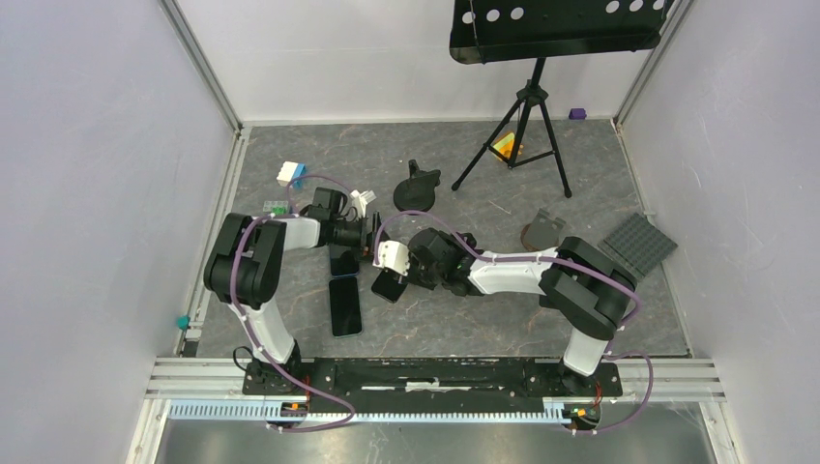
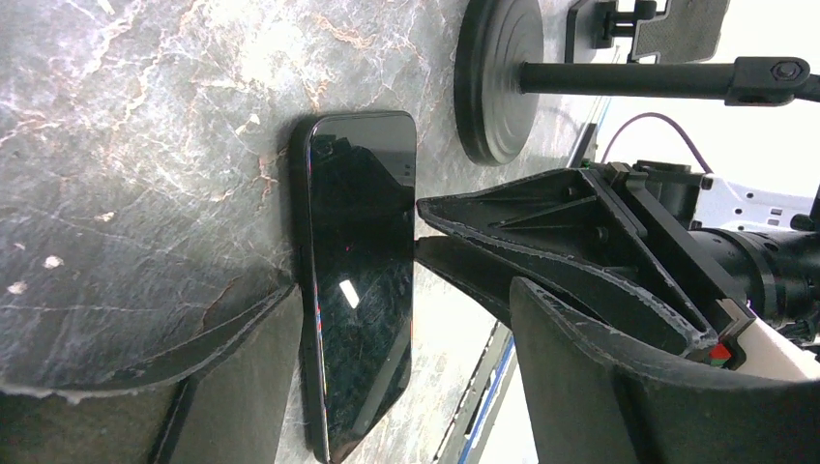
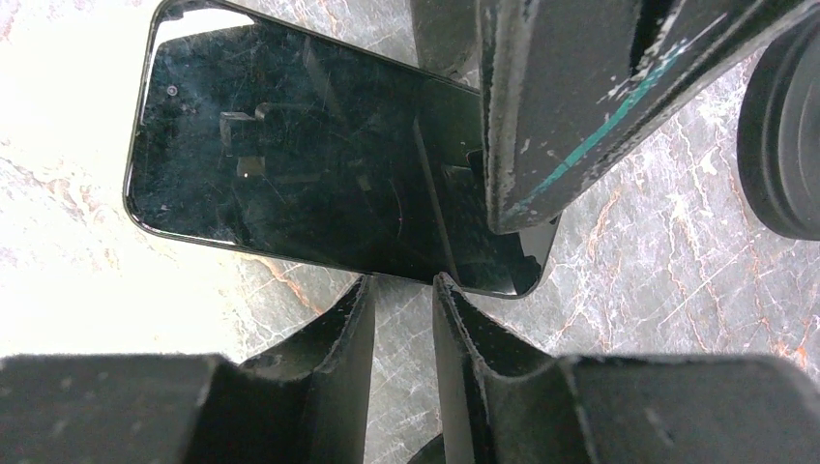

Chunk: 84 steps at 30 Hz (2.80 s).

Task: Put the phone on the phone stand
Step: Pick up the phone at the center of the board.

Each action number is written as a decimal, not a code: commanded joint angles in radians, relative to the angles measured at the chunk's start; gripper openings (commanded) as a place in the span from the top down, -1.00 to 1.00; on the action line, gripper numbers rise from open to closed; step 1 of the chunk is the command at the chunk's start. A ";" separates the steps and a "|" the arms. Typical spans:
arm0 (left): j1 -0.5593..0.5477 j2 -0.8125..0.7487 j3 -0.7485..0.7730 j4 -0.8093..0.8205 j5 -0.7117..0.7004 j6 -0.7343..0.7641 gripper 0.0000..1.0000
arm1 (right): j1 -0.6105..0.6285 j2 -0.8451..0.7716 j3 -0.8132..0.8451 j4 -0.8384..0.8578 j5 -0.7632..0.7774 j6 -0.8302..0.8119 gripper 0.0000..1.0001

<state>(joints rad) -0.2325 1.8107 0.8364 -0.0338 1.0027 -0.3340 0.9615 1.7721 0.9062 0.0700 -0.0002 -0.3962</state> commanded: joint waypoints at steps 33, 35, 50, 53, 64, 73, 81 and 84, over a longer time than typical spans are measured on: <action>-0.021 -0.083 -0.004 -0.198 -0.058 0.072 -0.66 | -0.032 0.055 -0.055 -0.009 0.008 0.034 0.33; -0.003 -0.099 -0.015 -0.198 -0.080 0.065 -0.71 | -0.035 0.039 -0.053 -0.025 0.017 0.020 0.28; -0.061 -0.059 -0.019 -0.070 -0.050 -0.033 -0.79 | -0.037 -0.023 -0.075 -0.120 -0.094 -0.104 -0.10; -0.071 -0.047 -0.009 -0.032 -0.046 -0.069 -0.79 | -0.036 -0.026 -0.075 -0.141 -0.112 -0.121 -0.17; -0.057 -0.078 0.007 -0.219 -0.103 0.084 -0.85 | -0.036 -0.133 -0.195 -0.126 -0.141 -0.180 -0.19; -0.056 -0.065 0.029 -0.400 -0.093 0.256 -0.86 | 0.031 -0.192 -0.254 -0.132 -0.237 -0.266 -0.13; -0.056 -0.011 -0.028 -0.295 -0.045 0.193 -0.86 | 0.090 -0.120 -0.203 -0.086 -0.217 -0.242 -0.04; -0.057 -0.022 -0.061 -0.220 -0.077 0.146 -0.86 | 0.093 -0.092 -0.189 -0.051 -0.227 -0.203 -0.02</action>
<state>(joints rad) -0.2874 1.7729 0.8337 -0.3477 1.0084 -0.1669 1.0454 1.6066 0.7216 0.0765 -0.2054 -0.6472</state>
